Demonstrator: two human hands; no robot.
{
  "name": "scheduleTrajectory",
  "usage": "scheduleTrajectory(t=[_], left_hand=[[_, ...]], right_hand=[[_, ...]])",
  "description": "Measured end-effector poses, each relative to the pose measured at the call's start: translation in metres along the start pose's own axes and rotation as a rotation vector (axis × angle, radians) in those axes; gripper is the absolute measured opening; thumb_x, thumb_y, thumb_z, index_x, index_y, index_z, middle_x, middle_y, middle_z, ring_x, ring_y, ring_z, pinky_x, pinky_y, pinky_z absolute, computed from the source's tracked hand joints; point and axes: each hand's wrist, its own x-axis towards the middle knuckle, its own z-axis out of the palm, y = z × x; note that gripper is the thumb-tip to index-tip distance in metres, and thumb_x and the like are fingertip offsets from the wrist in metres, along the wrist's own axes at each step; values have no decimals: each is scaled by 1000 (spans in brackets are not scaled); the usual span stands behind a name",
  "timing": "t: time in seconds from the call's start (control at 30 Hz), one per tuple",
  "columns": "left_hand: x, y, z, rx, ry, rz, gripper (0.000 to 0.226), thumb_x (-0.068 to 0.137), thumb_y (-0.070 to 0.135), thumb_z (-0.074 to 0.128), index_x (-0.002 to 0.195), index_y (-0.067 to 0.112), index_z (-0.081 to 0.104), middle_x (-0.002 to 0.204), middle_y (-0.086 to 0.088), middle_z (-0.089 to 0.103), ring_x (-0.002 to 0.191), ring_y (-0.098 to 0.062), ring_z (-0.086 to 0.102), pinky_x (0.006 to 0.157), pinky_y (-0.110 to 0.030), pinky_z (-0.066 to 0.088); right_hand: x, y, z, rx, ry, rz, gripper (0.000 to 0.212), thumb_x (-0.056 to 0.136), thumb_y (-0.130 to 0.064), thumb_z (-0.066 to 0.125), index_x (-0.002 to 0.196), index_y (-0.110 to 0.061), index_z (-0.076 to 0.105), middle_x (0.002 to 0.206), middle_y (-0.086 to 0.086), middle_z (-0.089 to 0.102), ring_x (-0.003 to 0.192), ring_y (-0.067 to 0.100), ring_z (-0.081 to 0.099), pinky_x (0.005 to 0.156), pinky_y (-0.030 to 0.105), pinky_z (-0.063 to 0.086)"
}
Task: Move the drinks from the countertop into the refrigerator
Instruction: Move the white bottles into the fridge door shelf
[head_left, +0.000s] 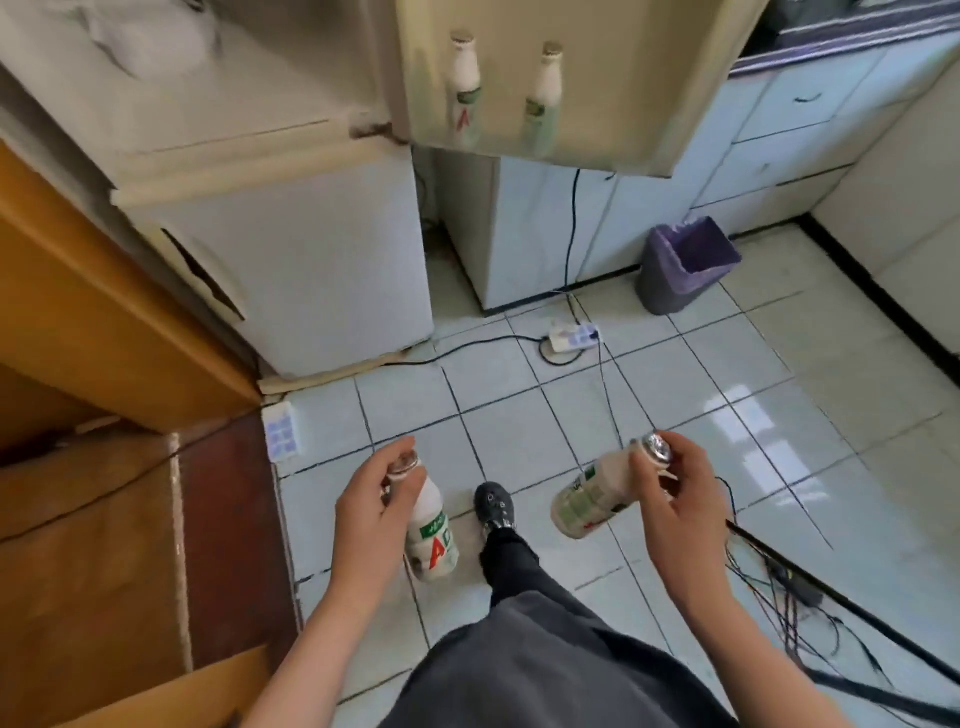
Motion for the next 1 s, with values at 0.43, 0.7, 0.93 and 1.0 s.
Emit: scheduleTrajectory(t=[0.43,0.7,0.93,1.0], left_hand=[[233,98,31,54,95,150,28,90,27,57,104,50,52,105,38,54,101,11,53,76,-8,48],[314,119,34,40,27,204,29,84,41,55,102,64,51,109,30,58,103,3,57,80,-16,49],[401,182,36,-28,-164,407,28,84,39,58,106,56,56,106,22,63,100,-1,61,79,-9,45],[422,204,38,-55,-202,473,26,84,42,57,107,54,57,107,18,65,100,-4,62,81,-11,46]], right_hand=[[256,-89,102,18,-109,-180,23,90,-27,57,101,-45,49,95,-25,59,87,-1,58,63,14,44],[318,-121,138,45,-8,-220,18,88,-37,57,106,-39,51,98,-27,60,88,-1,59,68,7,45],[360,-157,149,63,246,-277,18,85,-43,53,103,-47,51,99,-22,62,90,4,60,71,12,47],[373,-169,150,65,321,-297,19,86,-39,53,103,-49,50,99,-24,61,90,3,59,73,14,47]])
